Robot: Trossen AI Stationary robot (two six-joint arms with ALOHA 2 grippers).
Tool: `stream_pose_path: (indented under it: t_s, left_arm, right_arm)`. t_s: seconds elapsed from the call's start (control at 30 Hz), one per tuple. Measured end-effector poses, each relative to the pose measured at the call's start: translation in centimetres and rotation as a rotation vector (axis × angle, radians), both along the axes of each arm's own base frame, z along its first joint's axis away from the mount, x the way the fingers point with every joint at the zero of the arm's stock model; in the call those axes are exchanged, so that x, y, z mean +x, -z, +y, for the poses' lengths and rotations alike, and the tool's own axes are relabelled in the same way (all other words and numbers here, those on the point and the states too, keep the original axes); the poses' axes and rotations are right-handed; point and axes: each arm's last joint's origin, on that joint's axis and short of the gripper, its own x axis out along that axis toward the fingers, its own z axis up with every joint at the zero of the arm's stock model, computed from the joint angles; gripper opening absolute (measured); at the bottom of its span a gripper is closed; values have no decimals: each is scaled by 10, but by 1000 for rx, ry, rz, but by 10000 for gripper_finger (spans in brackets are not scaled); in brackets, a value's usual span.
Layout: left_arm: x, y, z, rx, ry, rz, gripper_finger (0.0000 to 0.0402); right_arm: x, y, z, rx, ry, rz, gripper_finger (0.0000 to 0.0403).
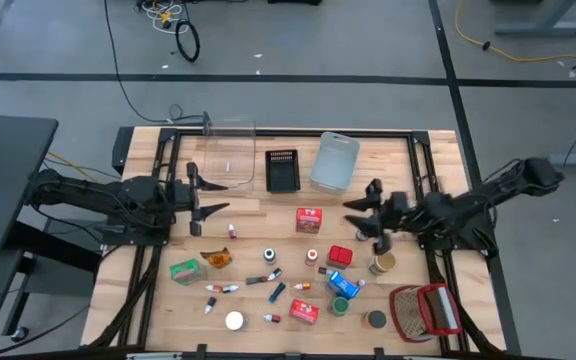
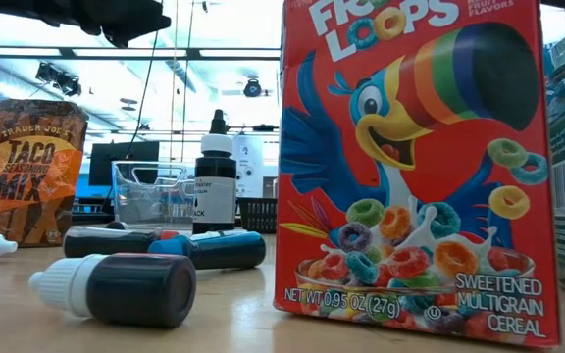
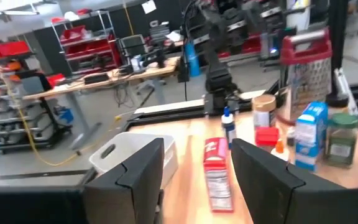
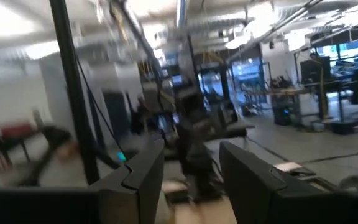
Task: Pick & Place Kitchen Items
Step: Put the orange seasoning pack into the transparent bin
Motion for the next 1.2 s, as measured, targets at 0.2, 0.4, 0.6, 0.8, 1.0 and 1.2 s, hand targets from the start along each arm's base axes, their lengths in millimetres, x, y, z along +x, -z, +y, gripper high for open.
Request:
stream_pose_path:
  t_s: [0.2, 0.4, 0.6, 0.8, 1.0, 1.2]
  left_arm:
    - [0, 0, 1, 81, -18, 15, 197]
    - [0, 1, 2, 103, -66, 30, 199]
    - [0, 1, 2, 130, -67, 35, 198]
    - [0, 0, 2, 162, -66, 39, 199]
    - [0, 0, 2, 166, -66, 38, 197]
    - [0, 0, 2, 165, -66, 37, 199]
  right_arm:
    - [23, 6, 7, -191, 70, 77, 165]
    - [33, 8, 6, -297, 206, 83, 165]
    - [41, 13, -1, -320, 265, 72, 165]
    - [57, 30, -14, -250, 286, 93, 165]
    - [68, 45, -23, -248, 247, 101, 165]
    - [74, 53, -28, -268, 173, 100, 165]
